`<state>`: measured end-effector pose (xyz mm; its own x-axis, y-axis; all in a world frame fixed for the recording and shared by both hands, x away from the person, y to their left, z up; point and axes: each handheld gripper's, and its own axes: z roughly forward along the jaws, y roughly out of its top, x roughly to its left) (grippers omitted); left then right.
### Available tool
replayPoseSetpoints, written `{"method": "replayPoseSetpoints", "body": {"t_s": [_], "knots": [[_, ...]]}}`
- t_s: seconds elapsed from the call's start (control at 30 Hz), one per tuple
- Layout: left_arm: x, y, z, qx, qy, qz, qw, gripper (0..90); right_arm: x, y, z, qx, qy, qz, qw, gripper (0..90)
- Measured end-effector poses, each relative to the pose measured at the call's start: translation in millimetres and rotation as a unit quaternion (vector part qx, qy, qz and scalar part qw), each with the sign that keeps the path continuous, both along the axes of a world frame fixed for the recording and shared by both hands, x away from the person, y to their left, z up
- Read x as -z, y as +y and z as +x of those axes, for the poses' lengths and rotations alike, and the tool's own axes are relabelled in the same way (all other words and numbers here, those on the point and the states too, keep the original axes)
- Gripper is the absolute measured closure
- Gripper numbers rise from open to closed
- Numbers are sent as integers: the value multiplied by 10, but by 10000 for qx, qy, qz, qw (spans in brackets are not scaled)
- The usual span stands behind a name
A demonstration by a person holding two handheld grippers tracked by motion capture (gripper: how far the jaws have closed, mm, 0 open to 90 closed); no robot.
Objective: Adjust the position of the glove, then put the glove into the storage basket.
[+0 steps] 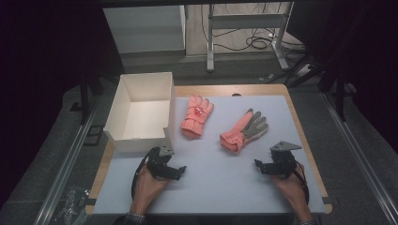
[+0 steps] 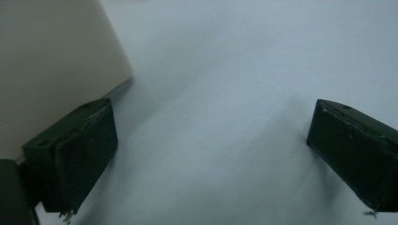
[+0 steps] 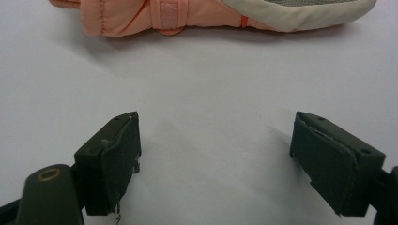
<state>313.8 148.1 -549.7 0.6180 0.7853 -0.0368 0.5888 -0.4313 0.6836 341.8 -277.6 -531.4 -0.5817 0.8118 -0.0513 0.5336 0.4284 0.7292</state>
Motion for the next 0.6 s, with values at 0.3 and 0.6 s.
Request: {"method": "replayPoseSetpoints", "body": {"t_s": [0.3,0.6], "knots": [[9,5,-6,-12,-32,-21,10000,21,0,14,25,170,93,-93,9998,86],[13,9,-9,-26,-39,-61,10000,22,1,21,29,170,128,-75,9997,73]]}}
